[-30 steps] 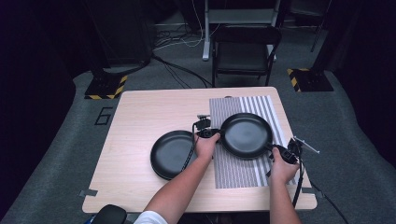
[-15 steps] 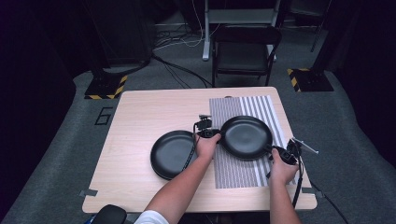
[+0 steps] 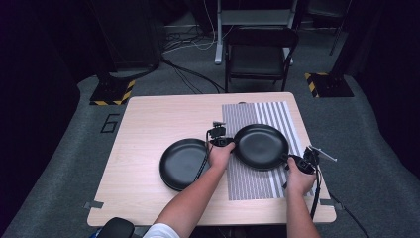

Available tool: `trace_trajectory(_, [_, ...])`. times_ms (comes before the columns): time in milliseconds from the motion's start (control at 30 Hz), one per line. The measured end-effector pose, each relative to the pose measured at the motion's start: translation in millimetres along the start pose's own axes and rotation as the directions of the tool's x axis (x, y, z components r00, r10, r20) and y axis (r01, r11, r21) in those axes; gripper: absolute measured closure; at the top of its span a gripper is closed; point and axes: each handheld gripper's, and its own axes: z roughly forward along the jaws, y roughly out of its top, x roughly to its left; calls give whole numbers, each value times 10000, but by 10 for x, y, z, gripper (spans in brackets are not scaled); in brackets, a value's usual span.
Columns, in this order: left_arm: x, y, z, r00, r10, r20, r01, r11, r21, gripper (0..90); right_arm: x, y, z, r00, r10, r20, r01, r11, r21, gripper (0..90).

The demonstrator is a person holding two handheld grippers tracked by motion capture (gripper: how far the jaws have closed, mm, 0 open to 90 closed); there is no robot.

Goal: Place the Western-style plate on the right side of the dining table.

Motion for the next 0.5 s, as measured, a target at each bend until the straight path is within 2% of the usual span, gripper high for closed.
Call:
trace_trajectory(133, [-5,5,-10,10000,47,44,-47,10000,2,765,-4,-3,4,9997,-155,205,153,9998,95,801])
trace_trajectory(267, [-16,8,-33,9994,323,-77,-324,9995,-51,756,2,-8,-8,9980,-601,186,601,9982,35,767])
trace_trajectory(333, [-23,18,-52,9991,405,-111,-407,9989,-224,743,6,-12,-23,9966,-802,179,803,9968,-43,758])
trace_trajectory(500, [-25,29,-83,9984,572,-45,-573,9979,-288,715,3,-1,-77,9959,-898,118,900,9957,-203,741])
